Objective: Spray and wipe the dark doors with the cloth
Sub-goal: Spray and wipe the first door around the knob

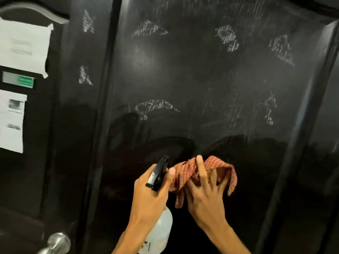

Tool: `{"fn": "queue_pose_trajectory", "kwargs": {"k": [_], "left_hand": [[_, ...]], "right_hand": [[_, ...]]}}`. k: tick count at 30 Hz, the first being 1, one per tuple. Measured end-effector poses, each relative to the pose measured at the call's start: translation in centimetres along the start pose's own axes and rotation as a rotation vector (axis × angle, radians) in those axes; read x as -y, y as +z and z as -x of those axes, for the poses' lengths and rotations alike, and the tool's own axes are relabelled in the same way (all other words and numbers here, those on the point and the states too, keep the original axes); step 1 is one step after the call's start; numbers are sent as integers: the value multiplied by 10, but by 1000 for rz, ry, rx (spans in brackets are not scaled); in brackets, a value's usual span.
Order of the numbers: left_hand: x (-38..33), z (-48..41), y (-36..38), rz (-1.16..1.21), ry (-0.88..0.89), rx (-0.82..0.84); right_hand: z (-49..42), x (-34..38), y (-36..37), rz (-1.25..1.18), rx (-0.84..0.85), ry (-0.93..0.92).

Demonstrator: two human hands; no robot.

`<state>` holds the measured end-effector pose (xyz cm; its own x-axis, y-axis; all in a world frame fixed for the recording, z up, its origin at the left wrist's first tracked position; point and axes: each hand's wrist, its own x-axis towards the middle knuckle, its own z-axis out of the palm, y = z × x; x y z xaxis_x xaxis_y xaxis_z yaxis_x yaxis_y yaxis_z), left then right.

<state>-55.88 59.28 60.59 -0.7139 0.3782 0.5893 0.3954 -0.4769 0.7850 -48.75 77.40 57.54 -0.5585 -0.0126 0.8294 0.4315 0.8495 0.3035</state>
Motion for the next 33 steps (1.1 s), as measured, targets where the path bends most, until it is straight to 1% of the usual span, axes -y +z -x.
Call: {"fn": "queue_pose_trajectory", "kwargs": {"k": [1,4,5,6,7,8,10,12,14,16,18,19,20,21,23,24,25,26,28,29,30,31,33], "left_hand": [[-1,-4,-8,5,0,-1],[-9,-16,-39,4,19,-23],[-10,-19,-48,-4,23,-31],[-11,-21,-54,-7,27,-34],[-12,-22,-62,0,29,-32],[-13,-23,-69,4,25,-25],[-15,-29,-87,-13,40,-13],[-20,-36,-104,-28,46,-9],[-26,-44,-118,-25,59,-10],[-29,-51,-126,-42,76,-17],[-31,-57,-134,-52,81,-15],[-33,-60,-138,-51,82,-12],[-35,-62,-141,-50,83,-7],[-36,-63,-145,-50,82,1],[-39,-64,-155,-57,89,18],[-39,-65,-158,-60,88,29],[-41,-68,-164,-59,85,34],[-45,-72,-168,-53,79,32],[-53,-85,-177,-62,80,7],[-56,-90,-180,-76,82,-3],[-58,-95,-182,-79,82,-14],[-59,-99,-184,-77,81,-22],[-58,-103,-187,-90,78,-23]], "right_hand": [[-21,-2,-5,-10,-35,33],[-95,11,-24,-66,-183,264],[-106,19,-26,-91,-212,303],[-107,29,-25,-110,-216,303],[-100,40,-20,-118,-190,268],[-85,53,-12,-102,-129,198],[-61,75,-1,-2,-4,-20],[-78,77,-2,60,34,-175],[-125,73,-17,81,-28,-163],[-168,71,-32,76,-115,-66],[-183,82,-35,53,-153,16],[-180,91,-31,54,-155,23],[-170,99,-24,56,-130,-7],[-156,106,-19,63,-96,-78],[-138,109,-15,120,-37,-283],[-143,104,-18,151,-31,-357],[-160,99,-27,193,-59,-387],[-182,94,-38,225,-107,-355],[-234,89,-60,229,-217,-196],[-251,90,-70,207,-225,-119],[-259,93,-72,185,-225,-87],[-257,97,-68,165,-220,-110],[-232,104,-52,148,-165,-292]]}}
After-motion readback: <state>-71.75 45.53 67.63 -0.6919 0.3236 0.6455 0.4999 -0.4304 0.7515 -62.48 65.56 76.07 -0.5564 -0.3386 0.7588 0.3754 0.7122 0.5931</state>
